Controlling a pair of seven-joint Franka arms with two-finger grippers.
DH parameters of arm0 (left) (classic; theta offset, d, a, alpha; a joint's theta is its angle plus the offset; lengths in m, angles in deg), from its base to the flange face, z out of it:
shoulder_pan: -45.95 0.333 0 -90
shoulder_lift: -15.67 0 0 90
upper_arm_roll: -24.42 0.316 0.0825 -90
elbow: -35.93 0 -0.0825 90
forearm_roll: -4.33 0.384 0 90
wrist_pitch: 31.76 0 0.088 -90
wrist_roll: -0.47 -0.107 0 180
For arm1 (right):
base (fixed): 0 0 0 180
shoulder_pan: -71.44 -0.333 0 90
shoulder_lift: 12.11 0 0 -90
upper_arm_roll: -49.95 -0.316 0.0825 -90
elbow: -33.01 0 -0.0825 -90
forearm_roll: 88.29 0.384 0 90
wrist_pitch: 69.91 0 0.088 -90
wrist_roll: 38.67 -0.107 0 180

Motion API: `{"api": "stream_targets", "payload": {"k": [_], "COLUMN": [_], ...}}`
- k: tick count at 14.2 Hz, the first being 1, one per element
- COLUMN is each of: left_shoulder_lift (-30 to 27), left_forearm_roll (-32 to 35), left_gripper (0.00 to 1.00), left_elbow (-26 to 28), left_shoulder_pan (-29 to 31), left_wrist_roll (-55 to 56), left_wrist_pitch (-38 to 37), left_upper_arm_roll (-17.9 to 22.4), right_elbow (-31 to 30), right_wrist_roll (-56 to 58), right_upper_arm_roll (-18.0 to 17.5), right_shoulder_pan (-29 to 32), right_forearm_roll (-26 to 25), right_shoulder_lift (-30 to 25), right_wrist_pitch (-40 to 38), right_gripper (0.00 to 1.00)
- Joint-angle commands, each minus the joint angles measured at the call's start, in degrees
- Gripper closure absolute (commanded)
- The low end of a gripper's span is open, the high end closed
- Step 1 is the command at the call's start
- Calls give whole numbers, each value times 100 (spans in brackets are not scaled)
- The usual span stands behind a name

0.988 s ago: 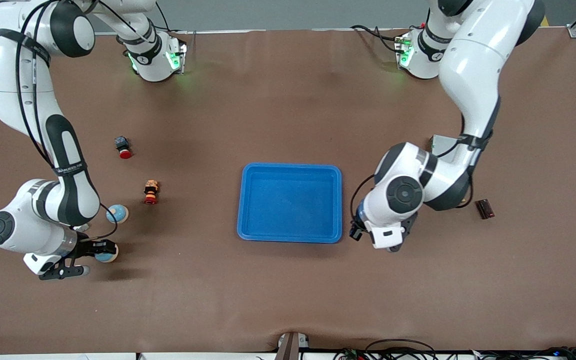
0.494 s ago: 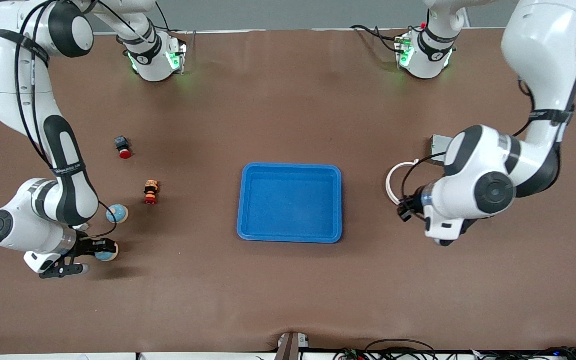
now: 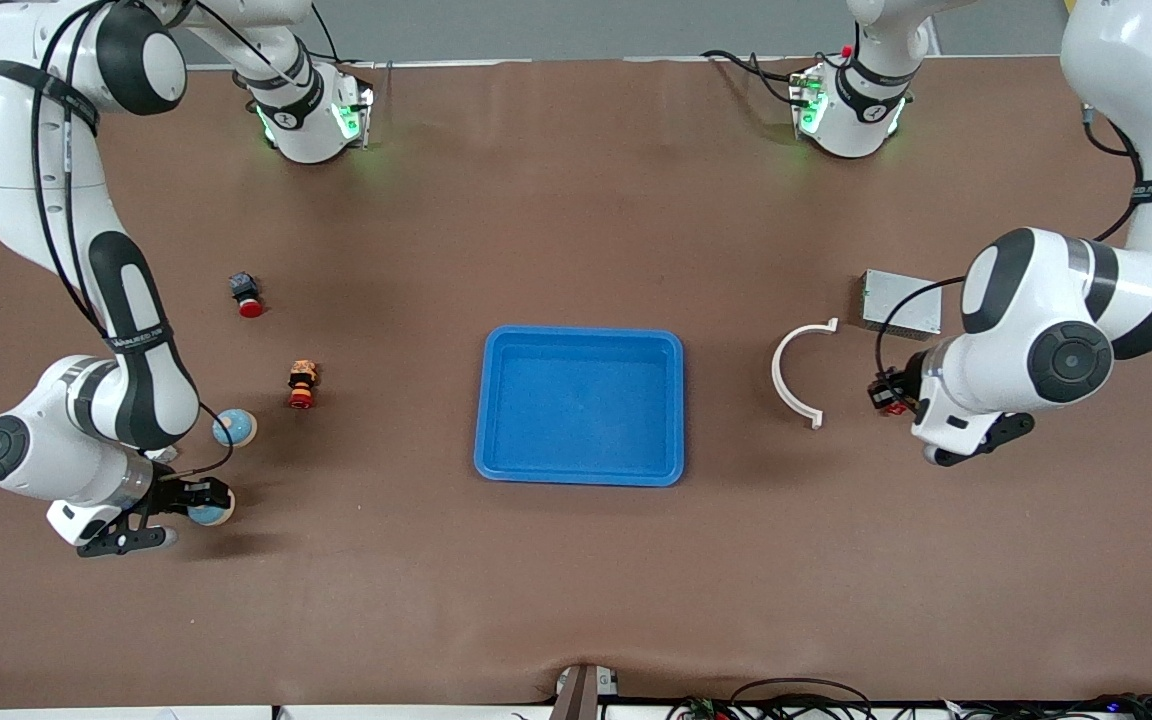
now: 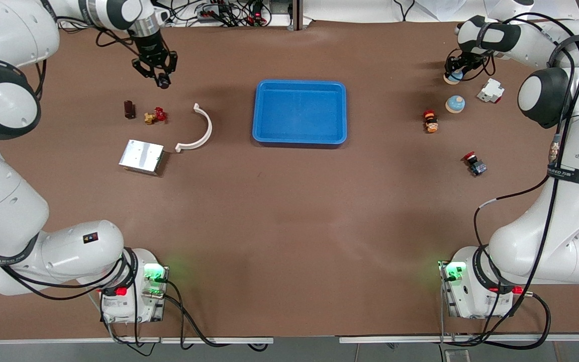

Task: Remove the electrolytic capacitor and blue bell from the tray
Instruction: 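Set the bell beside the first bell while the left gripper lowers the capacitor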

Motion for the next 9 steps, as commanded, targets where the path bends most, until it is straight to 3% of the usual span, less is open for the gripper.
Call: {"api": "stream_targets", "payload": {"k": [1,2,3,4,9], "left_shoulder_lift": [-143,-73,85,217,683], "left_forearm_roll": [236,246,280,394,668], "left_gripper": [100,100,100,100,100], "left_elbow": [653,706,689,681,654], "left_shoulder_pan": [260,260,243,199,155], "left_wrist_roll": [-130,-130,-121,-52,-16], "left_wrist_pitch": [758,935,1015,1120,1490], "left_upper_arm_roll": [-67,-58,-58,-49,-49], "right_elbow": [-114,-114,-114,-148,-289], "right_wrist_roll": [162,162,162,145,145], "right_upper_arm_roll": [-96,-96,-96,-96,-96], "right_shoulder_pan": [106,106,106,114,97], "right_forearm_roll": [129,129,137,146,146], "right_shoulder_lift": [-68,-59,-50,-50,-50], "right_wrist_pitch": [126,134,152,204,460], "right_gripper": [100,99,35,0,0]}}
